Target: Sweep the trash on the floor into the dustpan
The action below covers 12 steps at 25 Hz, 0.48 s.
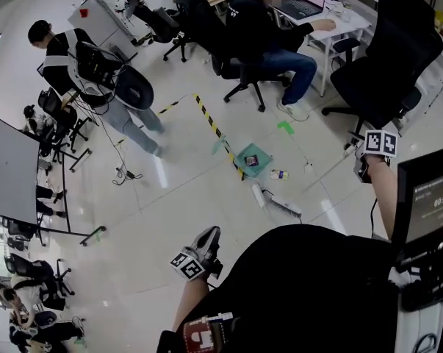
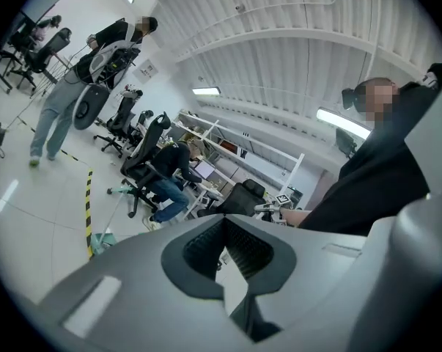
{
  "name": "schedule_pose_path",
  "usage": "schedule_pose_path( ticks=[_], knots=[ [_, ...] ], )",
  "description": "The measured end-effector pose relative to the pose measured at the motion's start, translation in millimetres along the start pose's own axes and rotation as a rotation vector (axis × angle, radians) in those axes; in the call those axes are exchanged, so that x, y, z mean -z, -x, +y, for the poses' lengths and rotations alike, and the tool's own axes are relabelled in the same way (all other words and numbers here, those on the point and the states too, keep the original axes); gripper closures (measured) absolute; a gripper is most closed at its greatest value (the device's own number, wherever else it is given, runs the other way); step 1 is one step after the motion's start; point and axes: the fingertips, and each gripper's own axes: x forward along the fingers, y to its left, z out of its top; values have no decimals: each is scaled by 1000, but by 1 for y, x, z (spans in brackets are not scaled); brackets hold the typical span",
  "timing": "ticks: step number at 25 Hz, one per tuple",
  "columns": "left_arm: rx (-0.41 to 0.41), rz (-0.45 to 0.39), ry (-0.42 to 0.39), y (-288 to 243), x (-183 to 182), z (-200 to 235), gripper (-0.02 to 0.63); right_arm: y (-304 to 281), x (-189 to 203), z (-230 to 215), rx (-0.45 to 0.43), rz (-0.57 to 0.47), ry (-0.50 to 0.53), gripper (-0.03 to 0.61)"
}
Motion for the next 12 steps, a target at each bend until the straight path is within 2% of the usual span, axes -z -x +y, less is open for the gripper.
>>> schedule_pose_path(
  ticks=[3, 5, 8, 12],
  knots=[
    [-49, -48, 33, -30, 24, -48, 618, 31, 4, -19, -91, 48, 42, 523],
    [-53, -83, 60, -56, 40, -86, 618, 53, 1, -30, -151, 73, 85, 523],
    [-39, -58, 63, -87, 70, -137, 618, 75, -2, -43, -214, 93, 144, 522],
    [-50, -36, 36, -85, 94, -164, 618, 89, 17, -56, -243, 107, 196, 520]
  ],
)
